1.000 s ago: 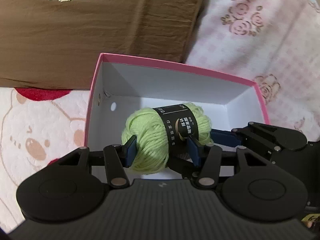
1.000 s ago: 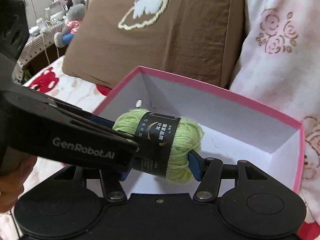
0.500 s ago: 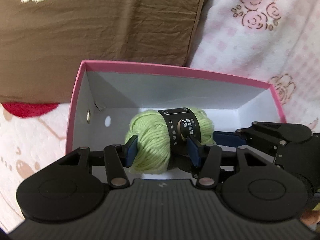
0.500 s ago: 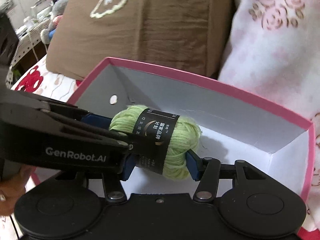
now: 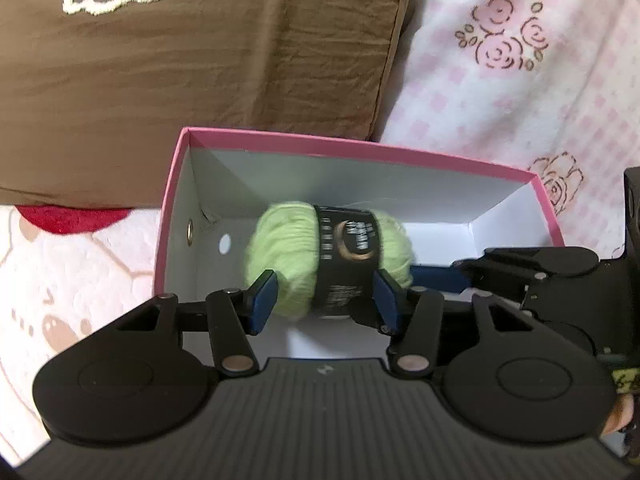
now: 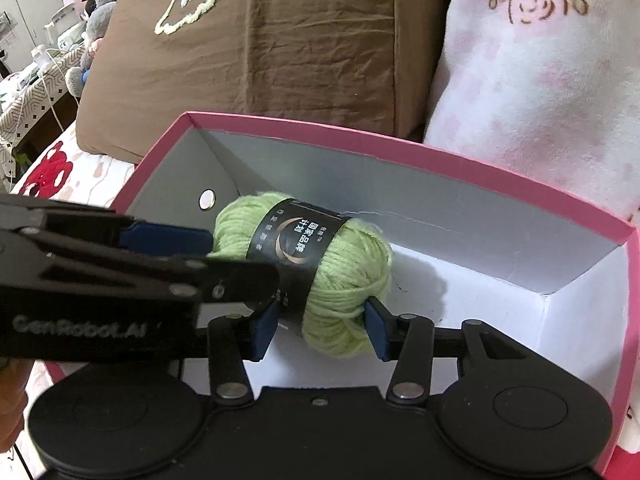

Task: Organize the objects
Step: 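Lower the yarn ball into the pink box and open the left tool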

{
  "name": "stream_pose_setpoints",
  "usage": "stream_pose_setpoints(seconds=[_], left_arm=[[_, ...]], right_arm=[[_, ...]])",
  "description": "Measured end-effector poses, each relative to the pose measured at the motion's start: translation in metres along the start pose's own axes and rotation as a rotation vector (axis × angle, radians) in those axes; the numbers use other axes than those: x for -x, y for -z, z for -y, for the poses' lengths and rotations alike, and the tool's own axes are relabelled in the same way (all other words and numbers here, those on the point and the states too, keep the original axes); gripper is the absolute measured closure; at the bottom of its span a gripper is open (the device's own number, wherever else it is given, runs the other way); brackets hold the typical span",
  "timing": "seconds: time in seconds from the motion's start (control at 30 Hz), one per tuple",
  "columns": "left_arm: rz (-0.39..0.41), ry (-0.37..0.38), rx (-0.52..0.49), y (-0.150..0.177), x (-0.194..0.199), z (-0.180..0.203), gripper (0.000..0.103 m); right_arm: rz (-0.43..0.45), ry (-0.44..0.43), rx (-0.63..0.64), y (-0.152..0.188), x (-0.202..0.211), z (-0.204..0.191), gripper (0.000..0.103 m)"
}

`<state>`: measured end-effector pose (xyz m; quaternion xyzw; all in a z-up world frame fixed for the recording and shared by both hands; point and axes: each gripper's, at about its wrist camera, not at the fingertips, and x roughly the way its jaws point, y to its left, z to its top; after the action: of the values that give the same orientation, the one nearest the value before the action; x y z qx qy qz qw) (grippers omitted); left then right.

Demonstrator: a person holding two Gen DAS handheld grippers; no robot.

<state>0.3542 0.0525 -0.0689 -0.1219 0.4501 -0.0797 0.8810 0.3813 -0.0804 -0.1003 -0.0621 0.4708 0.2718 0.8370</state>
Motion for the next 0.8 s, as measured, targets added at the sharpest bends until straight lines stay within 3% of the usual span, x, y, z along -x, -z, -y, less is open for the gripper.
stream_pose_setpoints(seconds=[0.1,0.17,0.27,0.57,0.7,0.8], left_arm=[[-0.004,0.025,0.023,0.001,-0.003,-0.003,0.064],[-0.016,-0.007,0.025,0.001,-0.009,-0.003,0.065],[-0.001,-0.032,0.021,0.003,-0.011,0.001,0.066],[0.004,-0.039,0.064,-0.003,-0.010,-0.004,0.066],[0.002,-0.036,0.075,-0.005,-0.009,-0.007,0.068],[0.006,-0.053,0.060,-0.003,-0.010,-0.006,0.068]], right_arm=[[0.029,-0.032,0.029,0.001,0.005,-0.006,0.080],[0.038,-0.056,0.065,0.001,0.006,-0.012,0.080],[0.010,-0.002,0.076,-0.001,-0.002,-0.019,0.081],[0.010,0.024,-0.046,-0.004,-0.002,0.000,0.078],[0.082,0.060,0.041,-0.004,0.009,-0.011,0.078],[0.029,0.034,0.058,-0.011,0.000,-0.015,0.078]])
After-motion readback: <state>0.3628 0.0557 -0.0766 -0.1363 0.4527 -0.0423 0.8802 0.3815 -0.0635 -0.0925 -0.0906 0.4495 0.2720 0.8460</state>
